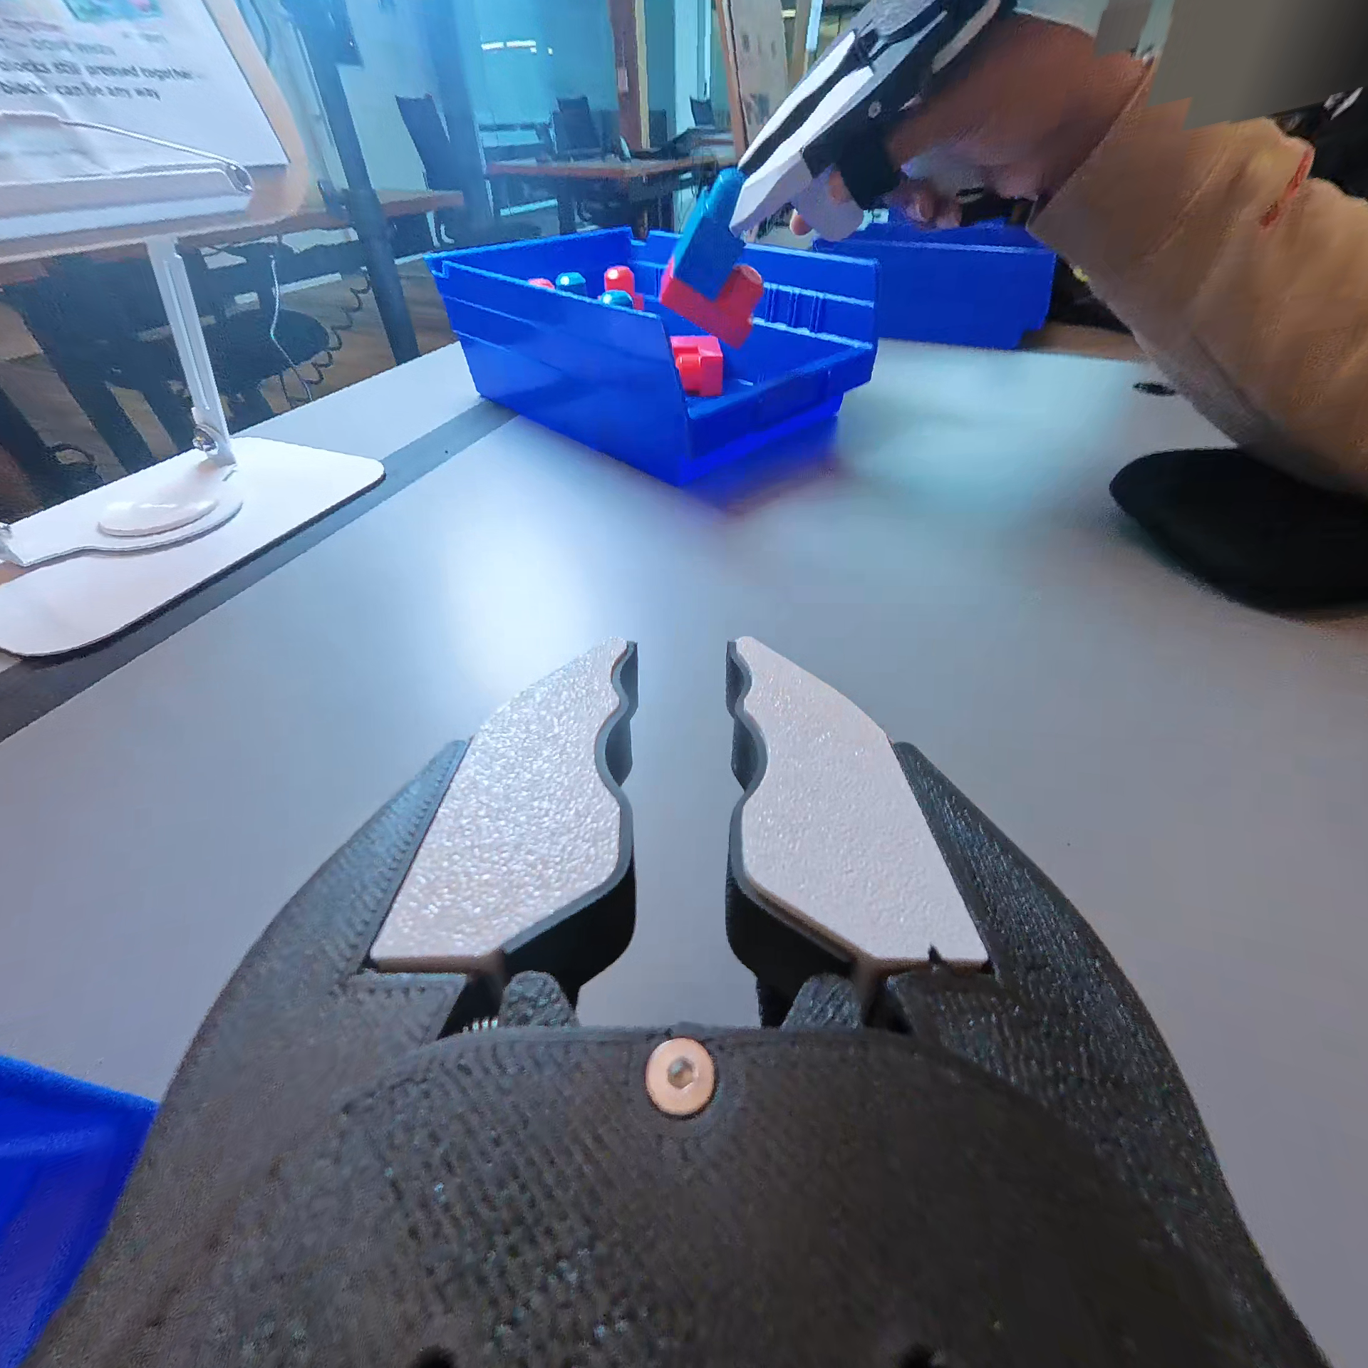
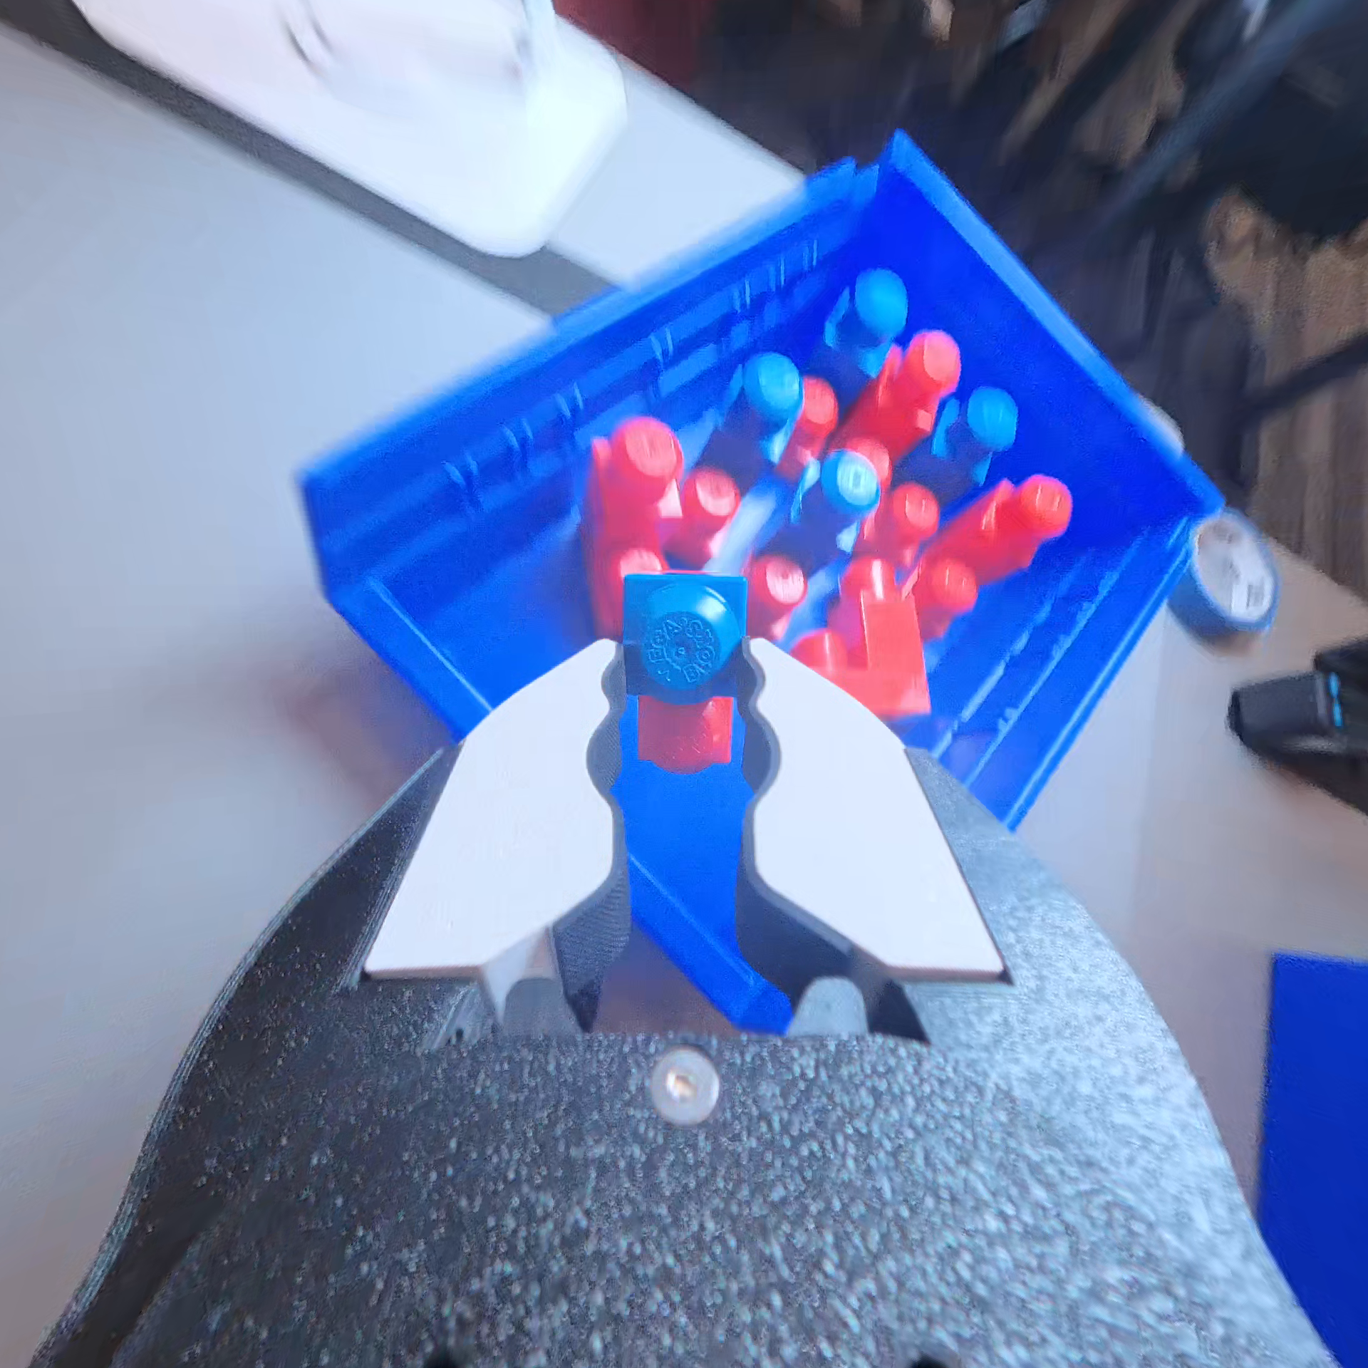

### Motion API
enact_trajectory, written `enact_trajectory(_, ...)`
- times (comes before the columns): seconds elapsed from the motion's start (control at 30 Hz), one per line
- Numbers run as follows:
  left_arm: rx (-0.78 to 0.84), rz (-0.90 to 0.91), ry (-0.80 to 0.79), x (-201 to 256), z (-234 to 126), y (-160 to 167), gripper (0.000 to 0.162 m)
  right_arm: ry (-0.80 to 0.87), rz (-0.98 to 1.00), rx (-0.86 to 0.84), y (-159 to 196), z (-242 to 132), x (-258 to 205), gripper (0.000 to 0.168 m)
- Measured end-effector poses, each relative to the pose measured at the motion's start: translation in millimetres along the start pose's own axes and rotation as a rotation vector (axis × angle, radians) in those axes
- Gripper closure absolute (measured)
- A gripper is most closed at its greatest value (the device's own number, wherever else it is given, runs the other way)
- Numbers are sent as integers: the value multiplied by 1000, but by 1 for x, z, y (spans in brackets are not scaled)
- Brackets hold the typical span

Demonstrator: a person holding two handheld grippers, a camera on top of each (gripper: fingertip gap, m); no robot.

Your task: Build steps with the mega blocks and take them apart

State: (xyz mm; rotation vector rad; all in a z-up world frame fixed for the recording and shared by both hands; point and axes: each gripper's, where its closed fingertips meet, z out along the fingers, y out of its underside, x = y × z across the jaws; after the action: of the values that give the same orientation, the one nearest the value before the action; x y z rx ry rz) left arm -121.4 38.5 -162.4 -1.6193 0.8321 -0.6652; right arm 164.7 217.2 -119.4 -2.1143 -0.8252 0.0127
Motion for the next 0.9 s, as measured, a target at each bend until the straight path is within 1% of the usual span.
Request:
enact_trajectory(0.07, -22, 17, 0, 2, 2, 5, 141, 32, -6, -119, 24, 16, 5, 139)
enact_trajectory(0.17, -38, 28, -3, 2, 3, 8, 141, 31, 10, -206, 39, 41, 4, 139)
enact_trajectory(0.27, -28, 33, -8, 1, 2, 5, 141, 33, 37, -205, 40, 60, 7, 140)
enact_trajectory(0.4, -40, 30, -15, -3, 2, 9, 141, 72, 65, -145, 35, 73, 21, 139)
enact_trajectory(0.47, -54, 28, -16, -4, 3, 14, 142, 78, 108, -106, 33, 77, 27, 139)
enact_trajectory(0.5, -58, 31, -17, -5, 3, 15, 142, 83, 128, -88, 32, 78, 30, 137)
enact_trajectory(0.53, -58, 33, -17, -4, 3, 15, 141, 95, 140, -64, 30, 78, 33, 129)
enact_trajectory(0.6, -47, 33, -18, -4, 2, 11, 140, 109, 141, 7, 19, 74, 36, 120)
enact_trajectory(0.7, -36, 18, -71, -13, -7, -6, 137, 91, 147, 192, -17, 48, 36, 117)
enact_trajectory(0.73, -24, 18, -113, -21, -15, -16, 136, 70, 148, 269, -32, 35, 33, 117)
enact_trajectory(0.8, 6, 28, -255, -49, -39, -43, 137, 17, 153, 401, -60, 6, 23, 118)
enact_trajectory(0.87, -1, 20, -412, -87, -74, -67, 137, -56, 151, 497, -81, -20, 7, 119)
enact_trajectory(0.9, -32, 2, -476, -107, -92, -74, 134, -98, 146, 525, -88, -30, -4, 119)
